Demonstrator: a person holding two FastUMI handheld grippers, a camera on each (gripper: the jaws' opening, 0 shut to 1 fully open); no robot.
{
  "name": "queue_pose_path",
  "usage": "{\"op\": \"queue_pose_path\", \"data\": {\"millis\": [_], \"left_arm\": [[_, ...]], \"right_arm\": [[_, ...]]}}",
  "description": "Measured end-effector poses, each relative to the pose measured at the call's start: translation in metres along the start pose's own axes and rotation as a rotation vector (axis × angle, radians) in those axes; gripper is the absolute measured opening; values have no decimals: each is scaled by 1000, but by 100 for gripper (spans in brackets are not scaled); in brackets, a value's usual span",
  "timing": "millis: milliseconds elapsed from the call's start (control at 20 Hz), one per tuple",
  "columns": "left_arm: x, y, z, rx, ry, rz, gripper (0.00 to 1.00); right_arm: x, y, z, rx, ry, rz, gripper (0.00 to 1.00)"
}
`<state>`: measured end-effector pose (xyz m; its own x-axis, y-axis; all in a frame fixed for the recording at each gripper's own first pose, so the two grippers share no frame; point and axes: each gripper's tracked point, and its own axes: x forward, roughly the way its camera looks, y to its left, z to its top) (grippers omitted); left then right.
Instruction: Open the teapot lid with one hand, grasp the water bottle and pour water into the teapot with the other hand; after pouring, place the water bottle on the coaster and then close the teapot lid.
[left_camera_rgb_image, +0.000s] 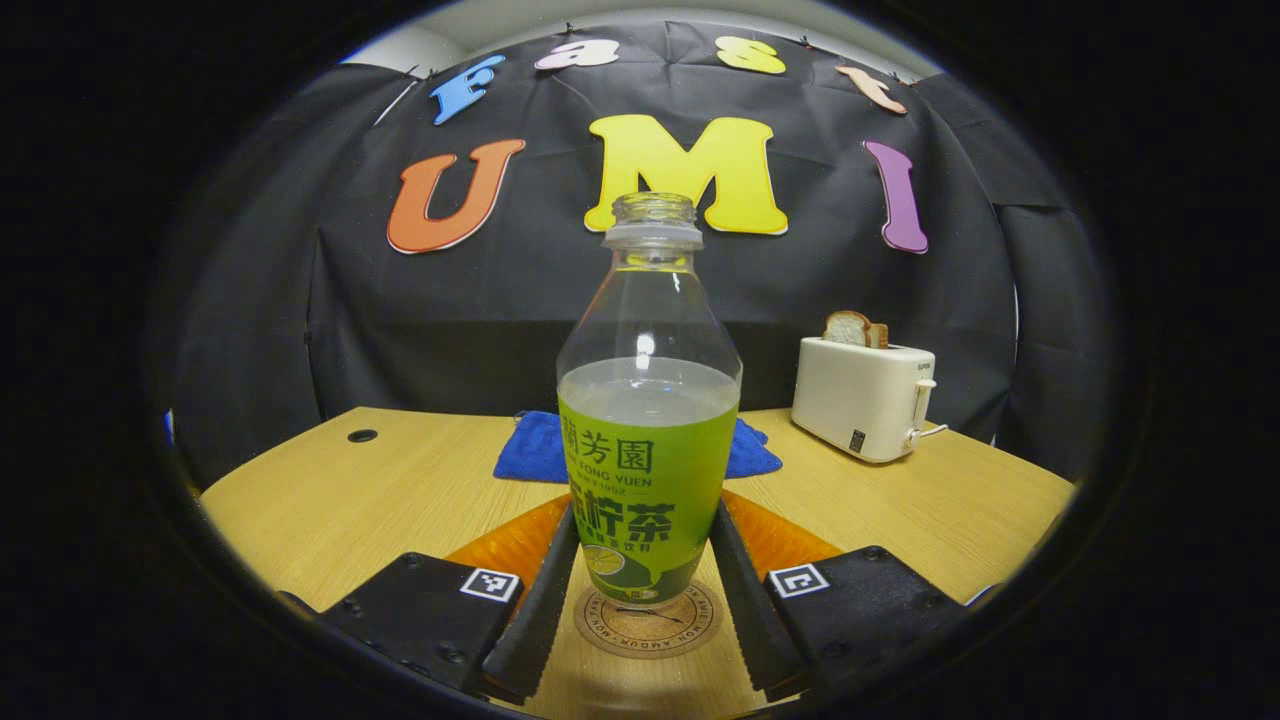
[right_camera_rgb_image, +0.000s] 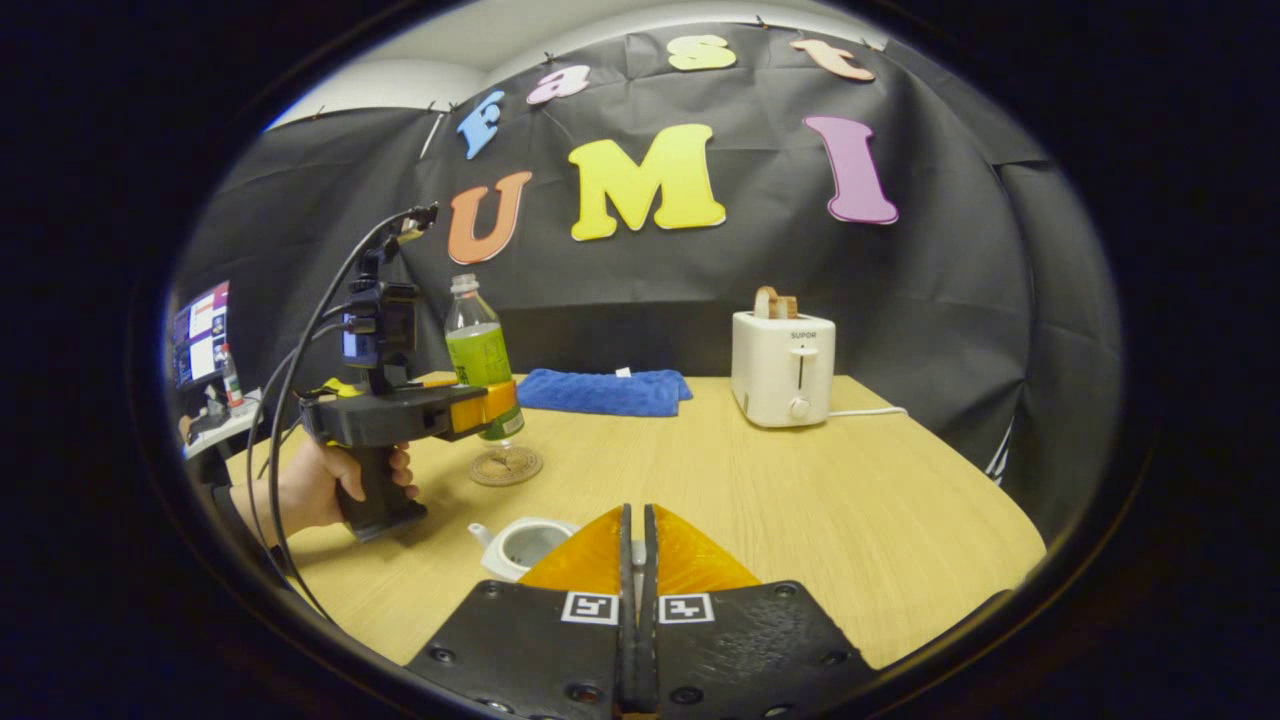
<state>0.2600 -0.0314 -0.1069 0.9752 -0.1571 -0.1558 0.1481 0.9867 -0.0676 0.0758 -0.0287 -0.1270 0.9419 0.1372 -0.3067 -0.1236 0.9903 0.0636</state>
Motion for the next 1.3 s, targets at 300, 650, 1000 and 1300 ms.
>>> {"op": "queue_pose_path", "data": {"millis": [300, 650, 1000, 1300], "left_arm": [[5, -6, -17, -20, 45, -13, 77], [7, -11, -24, -3, 79, -22, 80], [0, -9, -18, -11, 77, -10, 97], [-37, 5, -24, -34, 118, 33, 98]], "right_arm": [[2, -1, -1, 15, -3, 5, 0], [1, -3, 0, 13, -6, 2, 0], [-3, 0, 3, 12, -14, 2, 0], [-13, 11, 19, -9, -51, 16, 0]]}}
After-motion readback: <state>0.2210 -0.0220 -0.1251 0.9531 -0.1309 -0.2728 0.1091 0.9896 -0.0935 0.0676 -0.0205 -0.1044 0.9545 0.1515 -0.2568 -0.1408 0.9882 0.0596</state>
